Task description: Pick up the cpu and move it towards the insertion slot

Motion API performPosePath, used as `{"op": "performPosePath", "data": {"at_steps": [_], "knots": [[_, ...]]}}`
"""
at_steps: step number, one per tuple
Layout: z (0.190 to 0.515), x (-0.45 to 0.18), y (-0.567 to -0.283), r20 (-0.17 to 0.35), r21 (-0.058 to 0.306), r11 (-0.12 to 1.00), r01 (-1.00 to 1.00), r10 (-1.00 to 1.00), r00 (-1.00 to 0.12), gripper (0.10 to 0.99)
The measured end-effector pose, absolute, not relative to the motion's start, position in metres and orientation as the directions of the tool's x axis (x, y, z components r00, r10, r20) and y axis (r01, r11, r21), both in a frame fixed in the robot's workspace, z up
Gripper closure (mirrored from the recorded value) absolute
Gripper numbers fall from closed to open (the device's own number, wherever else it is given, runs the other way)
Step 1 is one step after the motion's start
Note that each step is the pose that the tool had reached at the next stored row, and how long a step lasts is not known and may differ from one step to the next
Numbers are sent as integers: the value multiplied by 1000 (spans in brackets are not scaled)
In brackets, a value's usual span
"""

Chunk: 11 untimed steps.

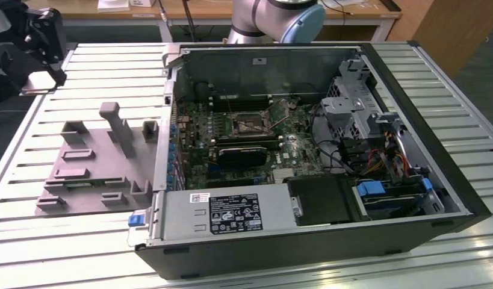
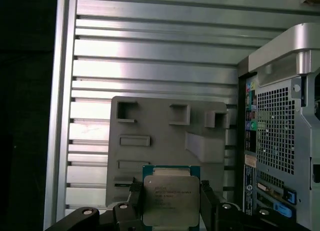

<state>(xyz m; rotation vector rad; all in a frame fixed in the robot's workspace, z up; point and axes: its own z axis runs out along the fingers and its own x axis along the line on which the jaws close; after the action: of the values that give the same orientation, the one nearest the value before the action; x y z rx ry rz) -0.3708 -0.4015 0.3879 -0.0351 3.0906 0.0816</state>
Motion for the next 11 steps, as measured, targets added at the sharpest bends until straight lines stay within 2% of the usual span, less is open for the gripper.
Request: {"op": "performPosePath", "data": {"at_steps": [11], "knots": [[388,-338,-401,-50,52,998,-24,-21,-999,545]]}}
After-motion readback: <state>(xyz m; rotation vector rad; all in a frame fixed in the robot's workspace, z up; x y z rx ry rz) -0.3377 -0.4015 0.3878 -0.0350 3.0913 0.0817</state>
